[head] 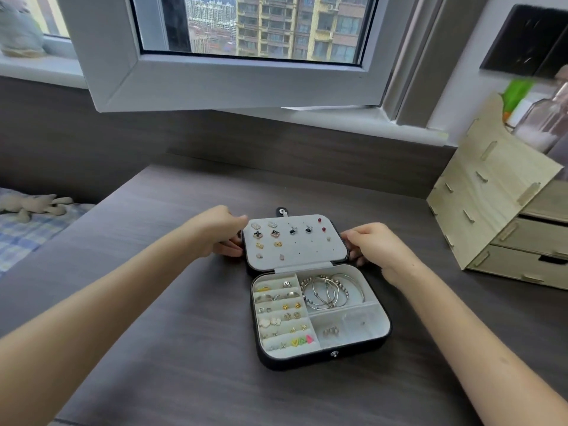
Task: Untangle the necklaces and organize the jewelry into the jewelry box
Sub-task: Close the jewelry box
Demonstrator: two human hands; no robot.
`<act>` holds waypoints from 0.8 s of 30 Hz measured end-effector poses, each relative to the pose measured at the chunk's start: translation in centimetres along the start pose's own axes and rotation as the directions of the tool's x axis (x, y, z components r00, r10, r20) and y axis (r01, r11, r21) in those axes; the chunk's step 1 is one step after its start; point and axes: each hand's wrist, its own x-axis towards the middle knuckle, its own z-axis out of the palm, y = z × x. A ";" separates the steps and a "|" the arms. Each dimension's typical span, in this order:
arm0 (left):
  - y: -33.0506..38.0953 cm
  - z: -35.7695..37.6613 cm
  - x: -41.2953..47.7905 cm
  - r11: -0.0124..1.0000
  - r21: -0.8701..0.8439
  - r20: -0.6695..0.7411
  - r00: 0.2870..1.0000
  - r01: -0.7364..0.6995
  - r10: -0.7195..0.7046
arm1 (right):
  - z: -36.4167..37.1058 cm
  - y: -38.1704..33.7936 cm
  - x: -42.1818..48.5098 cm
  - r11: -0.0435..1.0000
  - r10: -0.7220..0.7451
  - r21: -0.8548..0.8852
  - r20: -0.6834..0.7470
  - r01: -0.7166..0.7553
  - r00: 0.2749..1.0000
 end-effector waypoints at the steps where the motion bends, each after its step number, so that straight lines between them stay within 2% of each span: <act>1: 0.2 0.1 0.2 1.000 -0.010 0.002 1.000 0.001 -0.001 | -0.1 0.1 0.0 0.999 -0.003 0.033 -0.001 0.003 1.000; 4: 1.3 0.2 0.4 0.996 -0.081 0.009 1.000 -0.025 0.026 | -0.4 0.3 0.1 0.987 -0.001 0.158 -0.021 0.005 1.000; 7: 2.7 0.0 0.8 0.988 -0.090 0.047 0.991 -0.123 0.128 | -1.3 0.3 0.3 0.975 -0.032 0.219 -0.060 0.044 0.998; 10: 4.1 -0.4 0.5 0.965 -0.123 0.131 0.960 -0.231 0.247 | -3.1 -0.1 0.0 0.975 -0.096 0.187 -0.119 0.117 0.988; 14: 4.6 -0.6 -0.1 0.922 -0.082 0.151 0.910 -0.379 0.387 | -4.9 -1.8 -0.8 0.937 -0.333 0.025 -0.233 0.348 0.914; 18: 4.2 -0.5 -0.8 0.858 0.060 0.101 0.858 -0.510 0.503 | -4.4 -4.6 -1.4 0.879 -0.472 -0.112 -0.075 0.463 0.878; 20: 4.1 -0.6 -1.3 0.829 0.106 0.089 0.836 -0.548 0.541 | -3.7 -6.0 -1.6 0.870 -0.472 -0.168 -0.014 0.463 0.881; 24: 4.0 -0.7 -2.1 0.779 0.197 0.049 0.800 -0.595 0.598 | -2.7 -7.8 -2.0 0.886 -0.441 -0.131 0.069 0.446 0.895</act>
